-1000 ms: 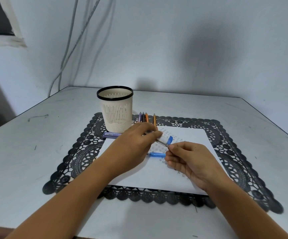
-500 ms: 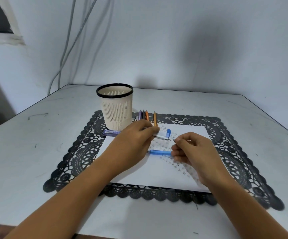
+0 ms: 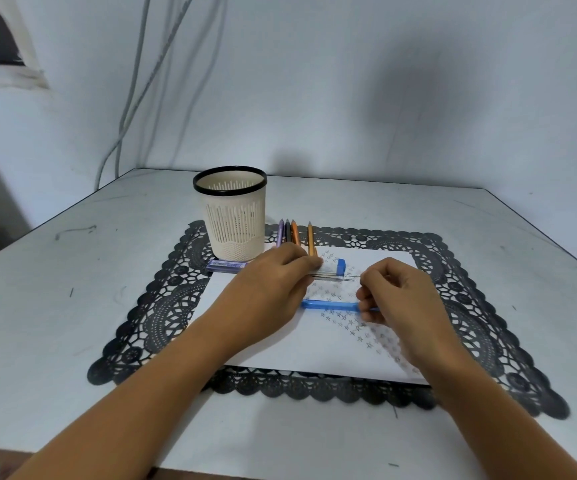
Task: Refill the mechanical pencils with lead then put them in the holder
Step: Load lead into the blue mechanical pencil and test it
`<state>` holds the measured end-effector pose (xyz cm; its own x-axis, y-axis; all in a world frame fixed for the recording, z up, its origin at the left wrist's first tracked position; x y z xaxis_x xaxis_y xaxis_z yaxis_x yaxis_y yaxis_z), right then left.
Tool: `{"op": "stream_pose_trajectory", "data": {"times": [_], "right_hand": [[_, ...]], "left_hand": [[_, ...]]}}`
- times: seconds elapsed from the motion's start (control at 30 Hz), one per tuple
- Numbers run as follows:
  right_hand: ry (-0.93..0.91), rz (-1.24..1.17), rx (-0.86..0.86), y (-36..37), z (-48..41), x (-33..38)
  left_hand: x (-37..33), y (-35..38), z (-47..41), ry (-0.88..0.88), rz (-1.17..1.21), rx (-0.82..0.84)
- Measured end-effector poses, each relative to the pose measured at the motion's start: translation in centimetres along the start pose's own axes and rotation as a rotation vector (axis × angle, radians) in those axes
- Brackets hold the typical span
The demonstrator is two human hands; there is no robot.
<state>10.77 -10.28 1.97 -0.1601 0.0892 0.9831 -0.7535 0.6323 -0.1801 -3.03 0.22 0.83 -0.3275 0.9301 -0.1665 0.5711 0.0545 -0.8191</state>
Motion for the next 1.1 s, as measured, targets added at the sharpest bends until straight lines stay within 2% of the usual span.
{"op": "stream_pose_trajectory", "data": {"times": [0.63, 0.87, 1.1], "right_hand": [[-0.034, 0.086, -0.152, -3.1, -1.8, 0.2], [-0.025, 0.302, -0.181, -3.5, -2.5, -0.7], [0.077, 0.551, -0.081, -3.1, -3.0, -2.0]], "left_hand": [[0.4, 0.0, 0.0, -0.090, 0.028, -0.033], [0.5, 0.0, 0.0, -0.126, 0.071, -0.029], [0.4, 0.0, 0.0, -0.122, 0.076, -0.019]]}}
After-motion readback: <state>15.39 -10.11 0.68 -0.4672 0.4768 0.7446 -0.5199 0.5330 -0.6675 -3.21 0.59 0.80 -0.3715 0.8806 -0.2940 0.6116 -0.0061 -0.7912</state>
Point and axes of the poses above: each hand's wrist, its own z-axis away from the middle knuckle, its own y-axis out of the palm, x = y × z, the point moved 1 cm from there along -z, towards the middle knuckle, and after that the axes turned 2 degrees about -z, right-handed, at the moved point
